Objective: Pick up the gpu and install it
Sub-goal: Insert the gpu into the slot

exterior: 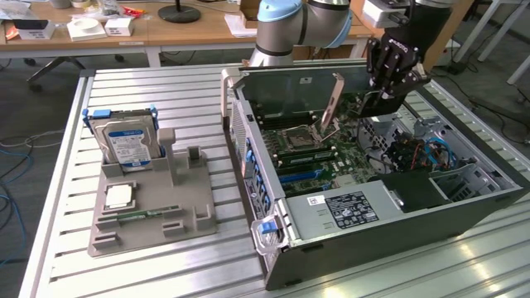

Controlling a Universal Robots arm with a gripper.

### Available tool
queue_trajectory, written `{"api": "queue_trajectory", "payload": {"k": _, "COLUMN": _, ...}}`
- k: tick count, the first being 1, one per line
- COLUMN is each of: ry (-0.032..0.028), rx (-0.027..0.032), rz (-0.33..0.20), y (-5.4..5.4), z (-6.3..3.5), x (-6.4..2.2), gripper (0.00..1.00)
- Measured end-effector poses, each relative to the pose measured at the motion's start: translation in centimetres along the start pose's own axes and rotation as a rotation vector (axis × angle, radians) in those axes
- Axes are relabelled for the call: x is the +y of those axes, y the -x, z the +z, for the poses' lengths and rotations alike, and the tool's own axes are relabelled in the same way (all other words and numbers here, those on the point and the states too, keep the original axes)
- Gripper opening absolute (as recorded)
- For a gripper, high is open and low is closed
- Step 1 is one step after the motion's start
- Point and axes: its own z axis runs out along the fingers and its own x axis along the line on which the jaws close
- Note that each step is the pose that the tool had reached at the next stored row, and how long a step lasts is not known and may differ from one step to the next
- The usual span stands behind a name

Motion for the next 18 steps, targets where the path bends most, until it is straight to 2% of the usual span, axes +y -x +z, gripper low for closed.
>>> {"api": "queue_trajectory", "payload": {"k": 4, "ry": -0.0001, "rx": 0.0002, "rz": 0.006, "y": 0.0, "z": 0.24, "x": 0.04, "gripper": 0.26}}
{"api": "queue_trajectory", "payload": {"k": 8, "ry": -0.0002, "rx": 0.0004, "rz": 0.041, "y": 0.0, "z": 0.39, "x": 0.06, "gripper": 0.26}}
{"api": "queue_trajectory", "payload": {"k": 11, "ry": -0.0008, "rx": 0.0004, "rz": 0.042, "y": 0.0, "z": 0.39, "x": 0.13, "gripper": 0.26}}
{"api": "queue_trajectory", "payload": {"k": 14, "ry": -0.0025, "rx": 0.0002, "rz": 0.041, "y": 0.0, "z": 0.39, "x": 0.47, "gripper": 0.26}}
{"api": "queue_trajectory", "payload": {"k": 18, "ry": -0.0034, "rx": 0.0003, "rz": 0.041, "y": 0.0, "z": 0.40, "x": 1.36, "gripper": 0.26}}
